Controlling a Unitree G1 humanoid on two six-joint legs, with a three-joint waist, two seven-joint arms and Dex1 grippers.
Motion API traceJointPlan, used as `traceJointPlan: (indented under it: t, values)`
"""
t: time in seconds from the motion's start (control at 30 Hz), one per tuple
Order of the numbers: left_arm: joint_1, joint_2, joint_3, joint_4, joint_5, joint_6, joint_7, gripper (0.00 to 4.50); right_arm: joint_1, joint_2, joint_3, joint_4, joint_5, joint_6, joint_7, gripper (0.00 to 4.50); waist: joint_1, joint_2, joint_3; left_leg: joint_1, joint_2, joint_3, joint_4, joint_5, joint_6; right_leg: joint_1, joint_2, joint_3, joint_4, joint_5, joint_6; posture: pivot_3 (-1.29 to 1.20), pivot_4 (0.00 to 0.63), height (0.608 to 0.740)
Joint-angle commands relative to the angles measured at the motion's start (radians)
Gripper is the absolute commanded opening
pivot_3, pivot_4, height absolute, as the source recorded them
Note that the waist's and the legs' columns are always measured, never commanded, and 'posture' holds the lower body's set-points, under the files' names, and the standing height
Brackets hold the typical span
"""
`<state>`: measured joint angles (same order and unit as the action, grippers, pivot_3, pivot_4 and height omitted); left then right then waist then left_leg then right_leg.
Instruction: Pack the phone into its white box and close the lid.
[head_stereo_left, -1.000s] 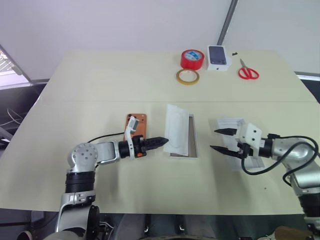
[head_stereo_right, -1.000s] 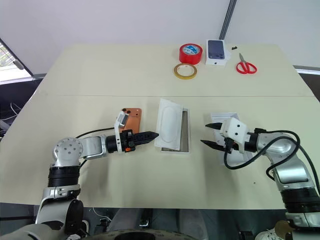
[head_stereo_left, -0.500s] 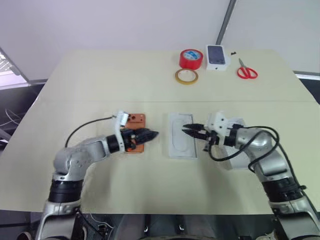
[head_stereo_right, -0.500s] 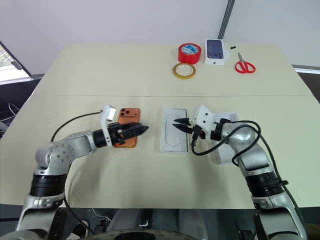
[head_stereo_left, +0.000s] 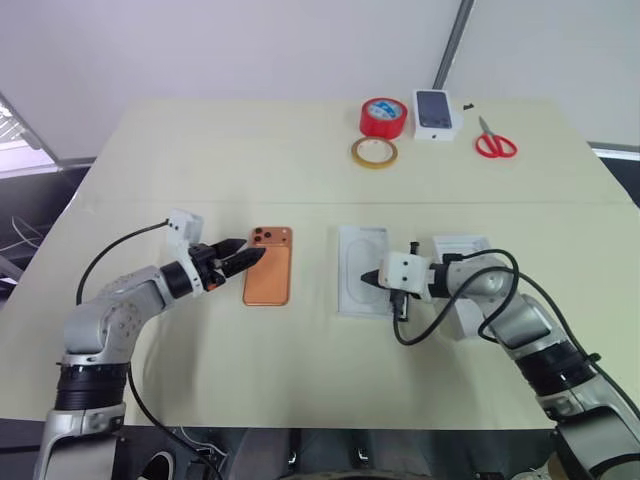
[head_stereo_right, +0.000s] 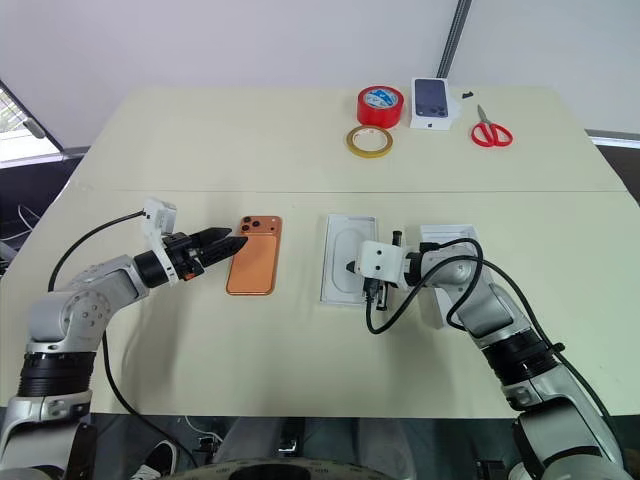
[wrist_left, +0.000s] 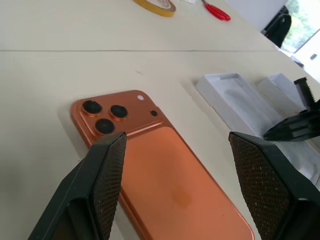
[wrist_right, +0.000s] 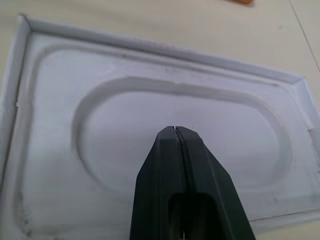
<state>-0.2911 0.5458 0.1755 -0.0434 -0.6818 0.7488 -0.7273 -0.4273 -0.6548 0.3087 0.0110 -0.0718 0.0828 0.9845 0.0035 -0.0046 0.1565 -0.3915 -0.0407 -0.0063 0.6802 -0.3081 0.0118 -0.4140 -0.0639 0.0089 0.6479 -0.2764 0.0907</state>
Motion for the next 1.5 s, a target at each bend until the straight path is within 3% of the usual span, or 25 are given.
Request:
traceJointPlan:
  t: [0.03, 0.23, 0.43, 0.63, 0.9, 1.17, 1.27, 1.5]
  values:
    - [-0.007, 0.005, 0.045, 0.001, -0.030, 0.035, 0.013, 3.44, -0.012, 0.043, -0.029, -0.056, 0.062, 0.018, 0.000, 0.02, -0.002, 0.000, 0.000, 0.000, 0.000, 0.000, 0.000, 0.000, 0.000, 0.000, 0.000, 0.000, 0.000, 0.000, 0.000, 0.00, 0.150, 0.740]
    - [-0.043, 0.039, 0.142, 0.088, -0.146, 0.249, 0.039, 3.44, -0.099, 0.156, -0.102, -0.021, 0.081, 0.046, -0.137, 0.02, -0.018, -0.001, 0.000, 0.000, 0.000, 0.000, 0.000, 0.000, 0.000, -0.001, 0.000, 0.000, 0.002, 0.000, 0.000, 0.00, 0.150, 0.740]
    - [-0.110, 0.058, 0.203, 0.225, -0.225, 0.474, 0.080, 3.44, -0.180, 0.263, -0.030, -0.007, 0.051, 0.101, -0.164, 0.02, -0.017, -0.001, 0.000, 0.000, 0.000, 0.000, 0.000, 0.001, -0.001, -0.004, 0.001, 0.000, 0.006, 0.000, 0.000, 0.00, 0.150, 0.740]
    - [-0.118, 0.029, 0.143, 0.181, -0.202, 0.470, 0.070, 3.44, -0.281, 0.305, 0.161, 0.088, -0.042, 0.191, -0.051, 0.02, -0.019, -0.001, 0.001, -0.001, 0.000, 0.000, 0.000, 0.004, -0.006, -0.005, 0.001, 0.000, 0.006, 0.000, 0.000, 0.00, 0.150, 0.740]
    - [-0.104, -0.002, 0.070, 0.168, -0.162, 0.499, 0.091, 3.44, -0.391, 0.367, 0.269, 0.308, -0.133, 0.172, -0.020, 0.02, -0.017, -0.001, 0.000, -0.001, 0.000, 0.000, 0.000, 0.004, -0.007, -0.005, 0.001, 0.000, 0.006, 0.000, 0.000, 0.00, 0.150, 0.740]
    - [-0.088, -0.025, -0.021, 0.146, -0.109, 0.545, 0.109, 3.44, -0.394, 0.423, 0.286, 0.421, -0.179, 0.120, -0.040, 0.02, -0.023, 0.003, -0.005, 0.009, -0.001, 0.000, -0.002, 0.003, -0.006, 0.005, 0.000, 0.000, 0.005, 0.000, 0.000, 0.00, 0.150, 0.740]
    - [-0.142, -0.067, 0.007, 0.192, -0.102, 0.559, 0.142, 3.44, -0.388, 0.437, 0.267, 0.407, -0.163, 0.127, -0.031, 0.02, -0.020, 0.003, -0.007, 0.020, -0.001, 0.000, -0.008, 0.000, -0.001, 0.011, 0.000, 0.000, 0.001, 0.000, 0.000, 0.00, 0.150, 0.740]
    - [-0.233, -0.133, 0.058, 0.190, -0.125, 0.665, 0.180, 3.44, -0.389, 0.434, 0.253, 0.421, -0.177, 0.117, -0.035, 0.02, -0.019, 0.003, -0.008, 0.018, -0.002, 0.000, -0.008, 0.001, -0.002, 0.010, -0.001, 0.000, 0.002, 0.000, 0.000, 0.00, 0.150, 0.740]
